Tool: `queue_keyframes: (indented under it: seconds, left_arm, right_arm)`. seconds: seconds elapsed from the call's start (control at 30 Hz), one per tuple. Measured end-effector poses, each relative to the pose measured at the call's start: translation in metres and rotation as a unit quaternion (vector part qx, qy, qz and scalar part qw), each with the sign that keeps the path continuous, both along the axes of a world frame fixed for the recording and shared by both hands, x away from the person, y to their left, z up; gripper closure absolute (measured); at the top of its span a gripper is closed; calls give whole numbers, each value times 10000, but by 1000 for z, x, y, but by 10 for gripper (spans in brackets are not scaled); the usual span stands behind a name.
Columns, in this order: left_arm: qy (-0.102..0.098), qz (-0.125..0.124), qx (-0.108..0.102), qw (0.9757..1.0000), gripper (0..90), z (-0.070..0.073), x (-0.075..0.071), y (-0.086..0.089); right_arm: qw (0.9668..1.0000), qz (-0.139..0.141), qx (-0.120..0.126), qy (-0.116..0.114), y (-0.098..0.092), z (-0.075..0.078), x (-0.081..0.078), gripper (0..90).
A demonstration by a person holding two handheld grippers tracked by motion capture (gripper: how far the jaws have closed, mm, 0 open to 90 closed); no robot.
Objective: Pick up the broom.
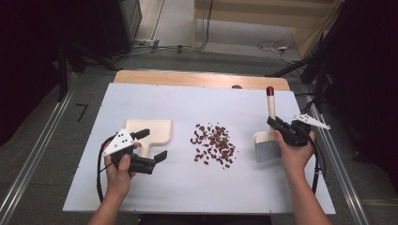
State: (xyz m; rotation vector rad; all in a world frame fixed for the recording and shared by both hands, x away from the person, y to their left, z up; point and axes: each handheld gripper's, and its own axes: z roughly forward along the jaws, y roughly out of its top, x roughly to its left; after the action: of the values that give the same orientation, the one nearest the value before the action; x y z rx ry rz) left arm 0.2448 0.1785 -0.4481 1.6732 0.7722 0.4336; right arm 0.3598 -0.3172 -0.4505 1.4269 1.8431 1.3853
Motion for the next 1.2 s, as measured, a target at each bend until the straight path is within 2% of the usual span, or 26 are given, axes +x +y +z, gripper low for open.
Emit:
queue_keyframes:
  seconds: [0.07,0.17,0.2,0.27,0.43,0.6,0.7,0.9,1.07,1.2]
  left_arm:
    - [-25,-30,-4,10000,0,2,1,-3]
    - [-57,-54,-22,10000,0,6,4,-7]
    - [-53,-73,-60,9999,0,7,6,-9]
    - [-42,-108,-162,9998,0,10,9,-12]
    - [-24,-178,-386,9991,0,16,16,-21]
    - [-3,-286,-304,9991,0,13,18,-30]
    - [79,-334,-309,9989,0,12,19,-37]
    - [210,-475,-333,9981,0,11,19,-51]
    - [226,-606,-443,9969,0,19,13,-65]
    - [280,-814,-402,9955,0,25,9,-78]
  right_arm:
    - [9989,113,412,-177,-2,6,-4,700]
    - [9961,189,777,-369,-2,18,-11,700]
    - [9961,189,777,-369,-2,18,-11,700]
    - [9950,210,838,-507,1,25,-15,700]
    - [9930,340,805,-790,10,39,-23,700]
    - [9910,517,784,-958,26,46,-30,700]
    - [9897,635,766,-1029,38,50,-34,699]
    - [9851,976,815,-1161,63,55,-45,700]
    - [9817,1143,783,-1303,80,58,-54,700]
    - [9801,1249,743,-1351,94,58,-61,700]
